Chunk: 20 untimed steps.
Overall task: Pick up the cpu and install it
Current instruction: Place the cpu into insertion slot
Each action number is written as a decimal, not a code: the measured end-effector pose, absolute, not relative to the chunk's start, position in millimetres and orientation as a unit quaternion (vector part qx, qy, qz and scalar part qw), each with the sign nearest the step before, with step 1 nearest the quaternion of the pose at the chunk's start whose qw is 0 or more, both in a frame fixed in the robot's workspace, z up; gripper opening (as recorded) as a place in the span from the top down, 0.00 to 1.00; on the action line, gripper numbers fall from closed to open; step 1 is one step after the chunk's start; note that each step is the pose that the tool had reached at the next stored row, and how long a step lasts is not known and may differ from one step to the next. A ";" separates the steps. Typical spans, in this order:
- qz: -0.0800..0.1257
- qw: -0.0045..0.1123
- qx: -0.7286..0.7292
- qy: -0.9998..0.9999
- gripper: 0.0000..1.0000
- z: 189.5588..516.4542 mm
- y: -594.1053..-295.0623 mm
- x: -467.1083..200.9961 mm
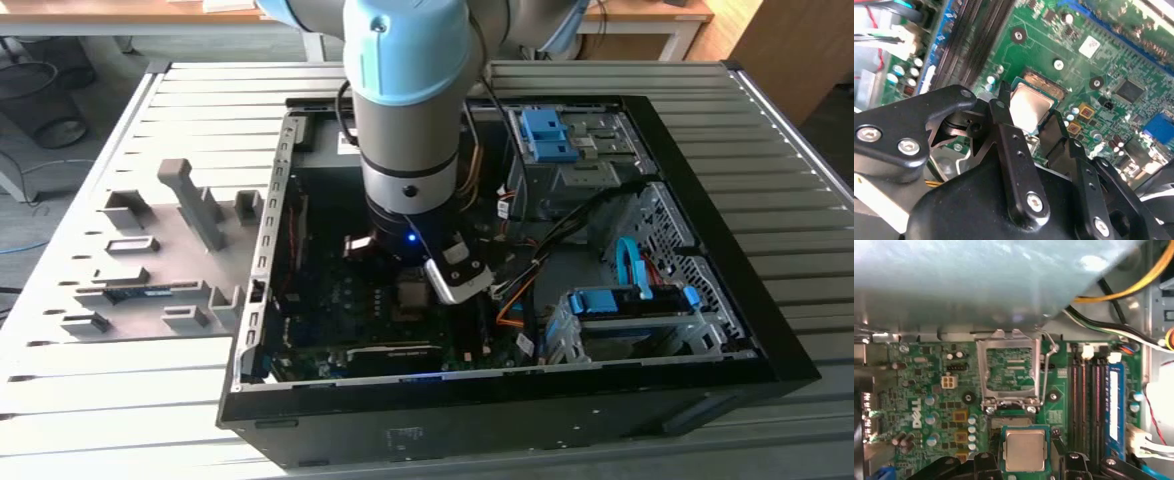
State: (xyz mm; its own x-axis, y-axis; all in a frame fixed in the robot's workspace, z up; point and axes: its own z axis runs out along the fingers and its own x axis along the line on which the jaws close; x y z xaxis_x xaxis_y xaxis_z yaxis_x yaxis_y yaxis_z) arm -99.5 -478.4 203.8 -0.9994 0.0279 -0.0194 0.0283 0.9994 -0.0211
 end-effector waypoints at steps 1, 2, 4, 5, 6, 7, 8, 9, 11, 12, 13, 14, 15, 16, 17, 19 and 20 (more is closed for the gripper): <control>-0.011 0.010 0.014 1.000 0.53 202.8 -478.2 -101.0; -0.011 0.010 0.014 1.000 0.53 201.6 -478.2 -101.3; -0.012 0.010 0.015 1.000 0.53 199.7 -478.3 -101.7; -0.012 0.010 0.017 1.000 0.53 198.9 -478.3 -102.0; -0.012 0.009 0.018 1.000 0.53 198.3 -478.4 -102.4; -0.013 0.009 0.019 1.000 0.53 197.7 -478.4 -103.2; -0.013 0.009 0.020 1.000 0.53 197.1 -478.4 -104.0; -0.013 0.009 0.021 1.000 0.53 196.5 -478.4 -104.6; -0.013 0.009 0.022 1.000 0.53 195.0 -478.4 -105.5; -0.013 0.009 0.023 1.000 0.53 194.2 -478.5 -106.3; -0.013 0.009 0.023 1.000 0.53 193.5 -478.6 -106.8; -0.013 0.009 0.023 1.000 0.53 192.5 -479.0 -106.9; -0.013 0.009 0.023 1.000 0.53 192.1 -479.3 -107.0; -0.013 0.010 0.023 1.000 0.53 191.7 -479.5 -107.0; -0.013 0.010 0.022 1.000 0.53 191.4 -479.7 -107.0; -0.014 0.010 0.019 1.000 0.53 190.9 -480.0 -107.0; -0.015 0.010 0.018 1.000 0.53 190.6 -480.1 -107.0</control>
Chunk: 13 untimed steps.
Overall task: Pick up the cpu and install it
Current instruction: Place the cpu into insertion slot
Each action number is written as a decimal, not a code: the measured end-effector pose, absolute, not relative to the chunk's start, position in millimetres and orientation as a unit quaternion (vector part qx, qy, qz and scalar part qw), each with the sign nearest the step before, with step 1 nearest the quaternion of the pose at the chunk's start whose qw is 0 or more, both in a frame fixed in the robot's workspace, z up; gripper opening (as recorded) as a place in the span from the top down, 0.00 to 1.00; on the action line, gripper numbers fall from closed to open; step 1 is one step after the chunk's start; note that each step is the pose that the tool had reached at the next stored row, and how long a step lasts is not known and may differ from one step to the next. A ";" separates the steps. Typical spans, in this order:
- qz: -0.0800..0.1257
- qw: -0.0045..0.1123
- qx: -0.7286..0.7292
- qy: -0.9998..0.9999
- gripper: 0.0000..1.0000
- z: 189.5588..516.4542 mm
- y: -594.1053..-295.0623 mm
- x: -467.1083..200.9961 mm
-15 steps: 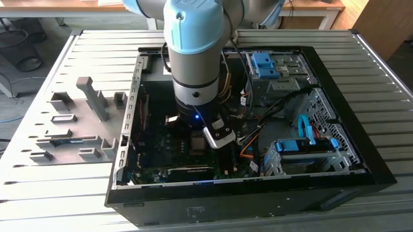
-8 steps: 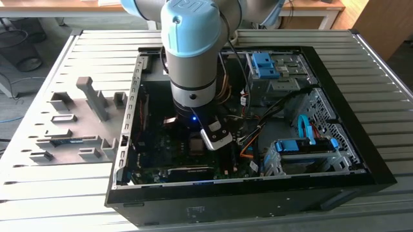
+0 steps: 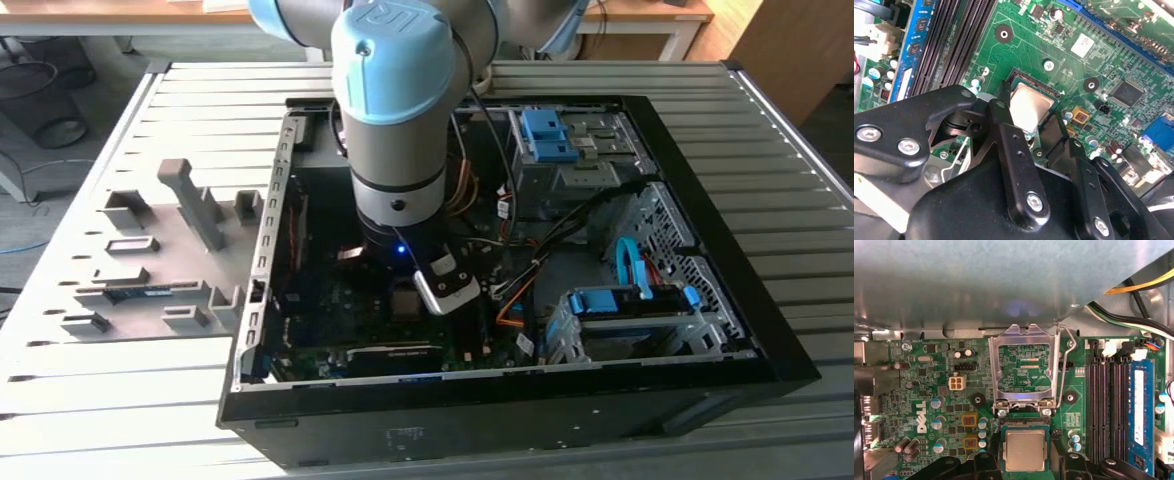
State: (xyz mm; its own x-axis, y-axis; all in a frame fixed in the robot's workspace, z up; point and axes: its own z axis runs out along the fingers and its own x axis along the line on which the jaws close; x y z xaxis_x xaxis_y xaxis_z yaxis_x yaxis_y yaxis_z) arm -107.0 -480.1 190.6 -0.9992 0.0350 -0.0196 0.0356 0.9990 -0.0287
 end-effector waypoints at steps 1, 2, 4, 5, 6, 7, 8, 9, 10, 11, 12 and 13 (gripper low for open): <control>-0.015 0.010 0.018 1.000 0.53 190.3 -480.2 -107.0; -0.015 0.010 0.017 1.000 0.53 189.8 -480.4 -106.9; -0.015 0.010 0.017 1.000 0.53 189.0 -480.5 -107.0; -0.015 0.009 0.017 1.000 0.53 188.6 -480.6 -107.0; -0.015 0.009 0.017 1.000 0.53 188.3 -480.6 -107.0; -0.015 0.009 0.017 1.000 0.53 187.9 -480.6 -107.0; -0.015 0.009 0.017 1.000 0.53 187.4 -480.6 -107.0; -0.015 0.009 0.017 1.000 0.53 187.0 -480.6 -107.0; -0.015 0.009 0.017 1.000 0.53 186.6 -480.6 -106.9; -0.015 0.009 0.017 1.000 0.53 186.3 -480.6 -106.7; -0.015 0.010 0.017 1.000 0.53 186.1 -480.5 -106.6; -0.015 0.010 0.017 1.000 0.53 186.0 -480.5 -106.5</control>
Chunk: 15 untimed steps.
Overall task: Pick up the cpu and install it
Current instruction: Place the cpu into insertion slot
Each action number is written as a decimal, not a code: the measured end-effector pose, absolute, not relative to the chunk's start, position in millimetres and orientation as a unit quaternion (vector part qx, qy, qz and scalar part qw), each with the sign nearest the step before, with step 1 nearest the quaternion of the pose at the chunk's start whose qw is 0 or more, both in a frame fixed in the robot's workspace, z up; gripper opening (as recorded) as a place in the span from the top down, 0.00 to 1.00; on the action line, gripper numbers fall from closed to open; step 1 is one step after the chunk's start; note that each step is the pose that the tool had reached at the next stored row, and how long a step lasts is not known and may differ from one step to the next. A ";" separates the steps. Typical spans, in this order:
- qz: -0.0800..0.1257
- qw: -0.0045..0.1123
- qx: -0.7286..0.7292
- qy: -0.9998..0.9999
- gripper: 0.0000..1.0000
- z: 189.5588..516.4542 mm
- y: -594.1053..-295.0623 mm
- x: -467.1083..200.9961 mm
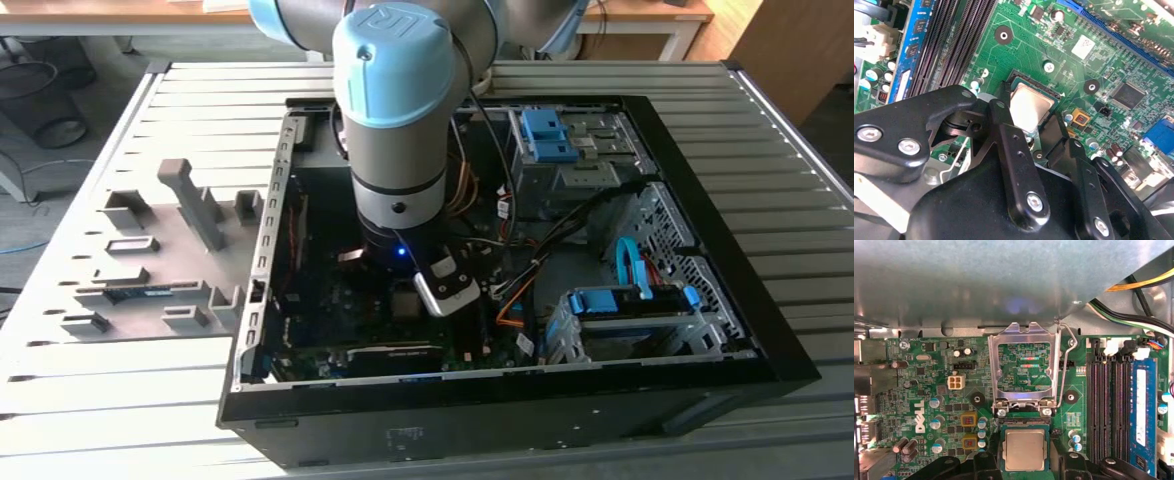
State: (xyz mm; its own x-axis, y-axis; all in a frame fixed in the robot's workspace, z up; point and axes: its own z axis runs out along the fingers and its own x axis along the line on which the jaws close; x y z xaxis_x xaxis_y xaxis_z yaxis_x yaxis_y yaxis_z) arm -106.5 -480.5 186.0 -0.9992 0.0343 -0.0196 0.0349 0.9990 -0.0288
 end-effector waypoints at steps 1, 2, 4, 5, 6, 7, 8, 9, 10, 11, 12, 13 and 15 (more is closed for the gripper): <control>-0.015 0.010 0.017 1.000 0.53 186.0 -480.5 -106.5; -0.015 0.010 0.017 1.000 0.53 186.0 -480.6 -106.4; -0.015 0.010 0.017 1.000 0.53 186.0 -480.6 -106.4; -0.015 0.010 0.017 1.000 0.53 186.0 -480.6 -106.4; -0.015 0.010 0.017 1.000 0.53 186.0 -480.6 -106.4; -0.015 0.010 0.017 1.000 0.53 186.0 -480.6 -106.4; -0.015 0.010 0.017 1.000 0.53 185.9 -480.5 -106.4; -0.015 0.010 0.017 1.000 0.53 185.9 -480.6 -106.4; -0.014 0.010 0.017 1.000 0.53 185.9 -480.5 -106.4; -0.014 0.010 0.017 1.000 0.52 185.7 -480.5 -106.3; -0.014 0.010 0.017 1.000 0.52 185.6 -480.5 -106.2; -0.014 0.010 0.017 1.000 0.46 185.6 -480.5 -106.2; -0.014 0.010 0.017 1.000 0.46 185.7 -480.5 -106.3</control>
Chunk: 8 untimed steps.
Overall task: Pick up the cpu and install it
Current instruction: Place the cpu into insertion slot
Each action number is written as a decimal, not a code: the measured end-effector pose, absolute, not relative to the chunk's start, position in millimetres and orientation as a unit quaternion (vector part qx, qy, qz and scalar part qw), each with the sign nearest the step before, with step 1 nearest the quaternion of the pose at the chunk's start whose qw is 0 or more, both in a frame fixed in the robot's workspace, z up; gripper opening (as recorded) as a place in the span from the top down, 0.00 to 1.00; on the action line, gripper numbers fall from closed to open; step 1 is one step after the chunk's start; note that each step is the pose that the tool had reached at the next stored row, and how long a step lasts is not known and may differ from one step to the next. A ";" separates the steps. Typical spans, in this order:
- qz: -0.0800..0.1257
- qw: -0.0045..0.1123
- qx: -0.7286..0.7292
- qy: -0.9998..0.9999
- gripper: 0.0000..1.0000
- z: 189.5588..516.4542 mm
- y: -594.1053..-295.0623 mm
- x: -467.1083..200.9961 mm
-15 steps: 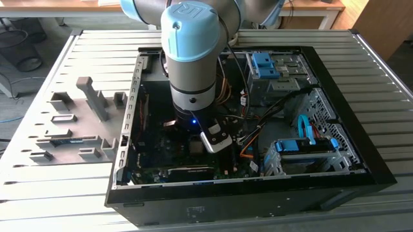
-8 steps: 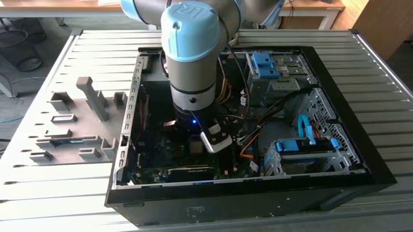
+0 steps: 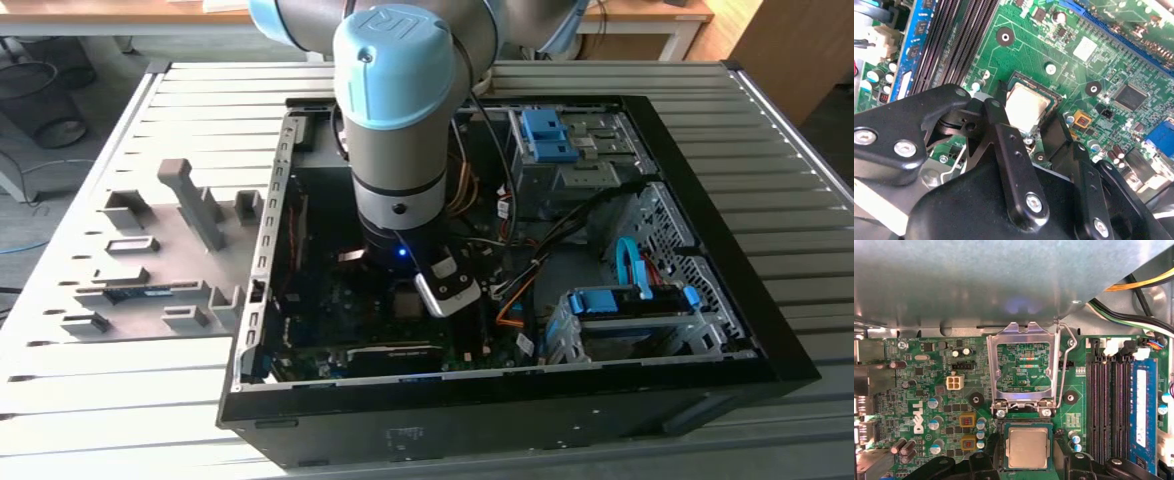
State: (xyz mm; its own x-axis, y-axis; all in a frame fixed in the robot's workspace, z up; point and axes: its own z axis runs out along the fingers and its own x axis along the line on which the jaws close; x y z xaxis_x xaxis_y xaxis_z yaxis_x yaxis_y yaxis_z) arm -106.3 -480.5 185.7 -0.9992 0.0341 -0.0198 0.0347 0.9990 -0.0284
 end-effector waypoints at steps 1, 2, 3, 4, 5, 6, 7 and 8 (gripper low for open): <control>-0.014 0.010 0.017 1.000 0.46 185.8 -480.5 -106.4; -0.015 0.010 0.017 1.000 0.46 185.8 -480.5 -106.4; -0.015 0.010 0.017 1.000 0.46 185.9 -480.5 -106.4; -0.015 0.010 0.017 1.000 0.46 186.0 -480.5 -106.4; -0.015 0.010 0.017 1.000 0.46 186.5 -480.5 -106.5; -0.015 0.010 0.017 1.000 0.46 187.3 -480.5 -106.7; -0.015 0.010 0.017 1.000 0.46 188.1 -480.4 -106.7; -0.016 0.011 0.017 1.000 0.46 188.8 -480.5 -107.2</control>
State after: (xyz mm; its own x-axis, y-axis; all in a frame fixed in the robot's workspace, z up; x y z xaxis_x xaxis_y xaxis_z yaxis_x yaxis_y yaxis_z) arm -107.2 -480.5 188.8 -0.9992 0.0335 -0.0216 0.0341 0.9989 -0.0307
